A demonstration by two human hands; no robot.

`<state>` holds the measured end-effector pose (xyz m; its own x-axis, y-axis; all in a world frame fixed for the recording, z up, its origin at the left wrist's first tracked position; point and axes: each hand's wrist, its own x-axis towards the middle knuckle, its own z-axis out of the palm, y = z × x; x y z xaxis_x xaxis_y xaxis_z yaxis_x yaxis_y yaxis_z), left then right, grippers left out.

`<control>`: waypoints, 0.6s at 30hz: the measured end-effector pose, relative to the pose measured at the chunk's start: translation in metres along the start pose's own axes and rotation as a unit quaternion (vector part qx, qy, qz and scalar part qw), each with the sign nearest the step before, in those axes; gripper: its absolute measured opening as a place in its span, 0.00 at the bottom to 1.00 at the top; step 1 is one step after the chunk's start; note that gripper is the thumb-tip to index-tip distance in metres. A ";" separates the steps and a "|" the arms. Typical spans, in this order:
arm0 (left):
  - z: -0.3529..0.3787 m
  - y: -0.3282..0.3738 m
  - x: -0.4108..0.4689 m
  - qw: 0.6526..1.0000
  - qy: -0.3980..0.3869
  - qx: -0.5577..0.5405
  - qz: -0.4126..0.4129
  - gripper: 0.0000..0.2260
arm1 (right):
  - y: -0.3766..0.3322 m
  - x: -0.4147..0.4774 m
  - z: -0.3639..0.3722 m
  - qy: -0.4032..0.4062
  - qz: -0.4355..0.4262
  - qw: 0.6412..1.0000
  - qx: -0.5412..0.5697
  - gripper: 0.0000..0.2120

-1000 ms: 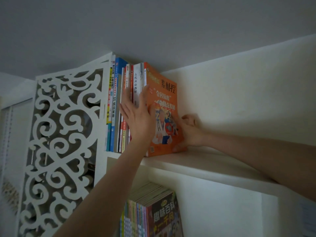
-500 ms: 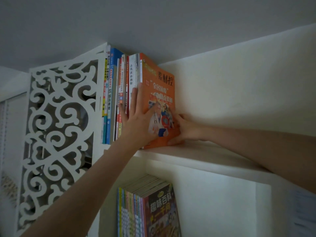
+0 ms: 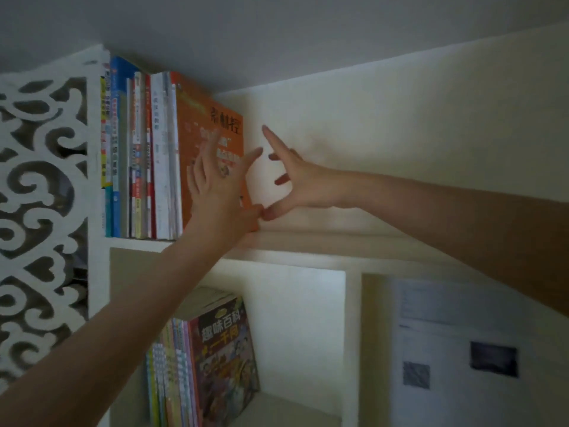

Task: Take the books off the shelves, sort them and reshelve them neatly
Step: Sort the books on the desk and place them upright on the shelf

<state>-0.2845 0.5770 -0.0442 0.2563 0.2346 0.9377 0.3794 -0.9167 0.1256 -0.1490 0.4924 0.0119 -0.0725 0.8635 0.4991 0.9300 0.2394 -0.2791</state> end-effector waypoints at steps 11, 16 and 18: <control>0.003 0.169 -0.069 0.895 -0.150 -0.421 0.007 0.29 | -0.016 -0.253 -0.067 0.121 0.095 0.988 0.029 0.59; 0.012 0.255 -0.157 0.855 -0.149 -0.485 0.111 0.21 | -0.014 -0.388 -0.041 0.172 0.148 0.964 0.139 0.54; 0.017 0.288 -0.209 0.852 -0.157 -0.474 0.161 0.18 | -0.010 -0.445 -0.017 0.177 0.203 0.947 0.174 0.52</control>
<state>-0.2134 0.2694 -0.2100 0.4922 -0.1405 0.8591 -0.6051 -0.7647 0.2217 -0.1196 0.0984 -0.1937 0.4484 0.7277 0.5191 0.6753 0.1046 -0.7301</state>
